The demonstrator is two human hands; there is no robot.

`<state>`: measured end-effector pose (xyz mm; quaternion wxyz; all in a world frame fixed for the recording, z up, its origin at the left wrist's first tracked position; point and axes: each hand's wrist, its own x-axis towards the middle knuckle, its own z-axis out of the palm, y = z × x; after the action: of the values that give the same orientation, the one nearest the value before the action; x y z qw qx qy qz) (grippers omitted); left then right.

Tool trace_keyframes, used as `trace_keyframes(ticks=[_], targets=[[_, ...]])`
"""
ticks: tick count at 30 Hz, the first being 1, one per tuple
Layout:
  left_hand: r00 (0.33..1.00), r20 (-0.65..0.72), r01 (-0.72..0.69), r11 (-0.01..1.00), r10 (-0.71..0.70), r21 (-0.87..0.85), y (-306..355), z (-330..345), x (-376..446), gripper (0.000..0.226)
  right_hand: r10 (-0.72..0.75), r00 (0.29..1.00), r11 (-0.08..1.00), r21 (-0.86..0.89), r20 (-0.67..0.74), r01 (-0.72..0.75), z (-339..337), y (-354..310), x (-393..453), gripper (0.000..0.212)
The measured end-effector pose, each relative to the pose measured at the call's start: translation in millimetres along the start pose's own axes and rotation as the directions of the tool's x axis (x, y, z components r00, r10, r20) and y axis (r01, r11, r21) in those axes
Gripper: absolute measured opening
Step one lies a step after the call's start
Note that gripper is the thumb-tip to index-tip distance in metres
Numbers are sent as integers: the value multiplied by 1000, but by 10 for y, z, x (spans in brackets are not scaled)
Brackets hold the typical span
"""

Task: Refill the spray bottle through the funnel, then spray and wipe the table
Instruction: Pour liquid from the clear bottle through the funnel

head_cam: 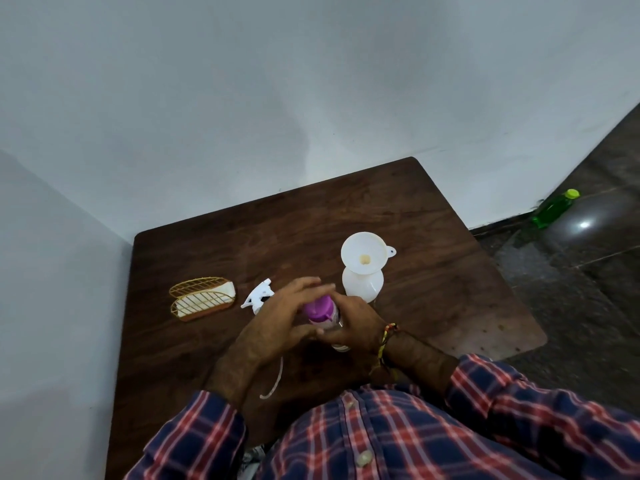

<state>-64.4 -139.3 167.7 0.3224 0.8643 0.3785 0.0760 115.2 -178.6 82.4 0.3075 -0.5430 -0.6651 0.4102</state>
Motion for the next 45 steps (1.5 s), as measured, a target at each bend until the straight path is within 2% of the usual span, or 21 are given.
trace_keyframes(ticks=[2,4,6,9,12,13,15,17,22,25,28,32,35,37,39,42,45], targets=[[999,-32,-26,999,25,-20,-5,46,18,59,15,999,1000,22,29,-16,-23,22,-3,71],[994,-98,44,999,-47,-32,16,110,41,56,28,997,1000,4,72,-28,-49,66,-15,75],[971,-185,149,989,-148,-13,60,190,64,53,34,997,999,-17,67,-33,-54,114,-49,70],[868,-405,271,958,-287,-98,175,269,96,48,34,999,999,9,-21,-34,-49,146,-110,59],[758,-525,249,915,-387,-316,162,282,110,52,43,996,999,-1,-79,-43,-85,185,-160,61],[750,-499,232,879,-434,-416,110,285,108,53,48,994,999,-13,-100,-50,-110,205,-188,62],[784,-342,226,752,-518,-619,-37,343,105,57,67,988,997,-19,-141,-71,-163,251,-251,65],[808,-193,287,657,-557,-697,-194,496,106,60,94,980,995,-3,-174,-96,-210,297,-322,65],[746,-165,461,679,-645,-571,-428,883,291,46,139,969,990,-2,-203,-142,-339,333,-462,62],[711,-161,534,674,-685,-510,-502,1014,441,50,161,964,986,-15,-210,-168,-436,361,-554,65],[735,-118,578,707,-668,-407,-571,1131,511,55,183,950,981,-21,-255,-194,-547,399,-660,63],[809,-89,559,808,-581,-189,-695,1279,463,55,199,913,976,-15,-356,-219,-675,405,-766,61],[826,-70,558,829,-559,-38,-697,1322,430,74,206,887,973,-9,-414,-231,-743,399,-793,60],[824,-94,553,829,-559,-85,-592,1273,446,100,201,874,974,-7,-443,-227,-798,390,-802,62],[839,-194,446,847,-508,-287,-403,1139,490,114,196,854,974,-3,-482,-225,-869,370,-816,64],[872,-341,158,861,-352,-484,-44,868,630,114,168,814,979,-2,-556,-203,-981,328,-824,60],[901,-348,81,887,-260,-454,260,648,889,114,104,774,986,-36,-625,-162,-1095,257,-795,55]])
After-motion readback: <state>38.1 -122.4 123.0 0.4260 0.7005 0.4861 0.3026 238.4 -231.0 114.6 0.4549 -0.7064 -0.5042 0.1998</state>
